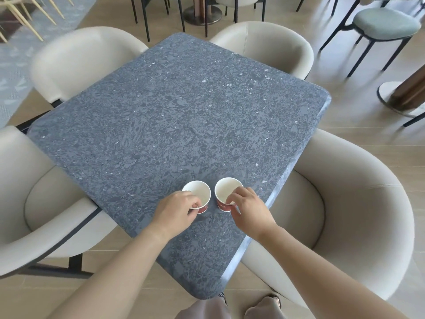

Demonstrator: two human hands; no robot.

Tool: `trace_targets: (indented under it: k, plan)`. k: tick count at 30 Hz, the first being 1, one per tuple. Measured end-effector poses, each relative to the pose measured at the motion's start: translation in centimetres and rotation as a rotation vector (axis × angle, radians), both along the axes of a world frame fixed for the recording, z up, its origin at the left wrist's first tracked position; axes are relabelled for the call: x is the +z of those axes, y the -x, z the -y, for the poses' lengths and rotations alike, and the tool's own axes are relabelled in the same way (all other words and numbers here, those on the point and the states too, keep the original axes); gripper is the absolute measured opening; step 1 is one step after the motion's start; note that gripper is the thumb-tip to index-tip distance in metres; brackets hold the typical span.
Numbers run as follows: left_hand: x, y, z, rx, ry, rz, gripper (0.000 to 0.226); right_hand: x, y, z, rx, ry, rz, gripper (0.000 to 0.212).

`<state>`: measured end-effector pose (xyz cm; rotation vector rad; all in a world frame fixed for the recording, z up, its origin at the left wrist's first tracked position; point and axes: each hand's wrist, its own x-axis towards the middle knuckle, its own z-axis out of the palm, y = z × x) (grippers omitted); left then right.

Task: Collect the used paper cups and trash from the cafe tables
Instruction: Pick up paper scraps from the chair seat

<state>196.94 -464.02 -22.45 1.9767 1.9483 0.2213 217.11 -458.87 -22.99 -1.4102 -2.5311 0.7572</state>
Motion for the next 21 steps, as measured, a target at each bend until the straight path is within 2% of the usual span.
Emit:
trace_targets:
  k: [11, 21]
  plan:
    - [0.3, -1.3, 3.6, 0.120, 0.021, 0.025, 0.011, 0.5, -0.4, 2.0, 0.092, -0.015, -0.007, 0.026]
    - [2.5, -4.7, 8.9, 0.314, -0.142, 0.126, 0.007, 2.8, -3.9, 6.2, 0.221, -0.072, -0.120, 0.025]
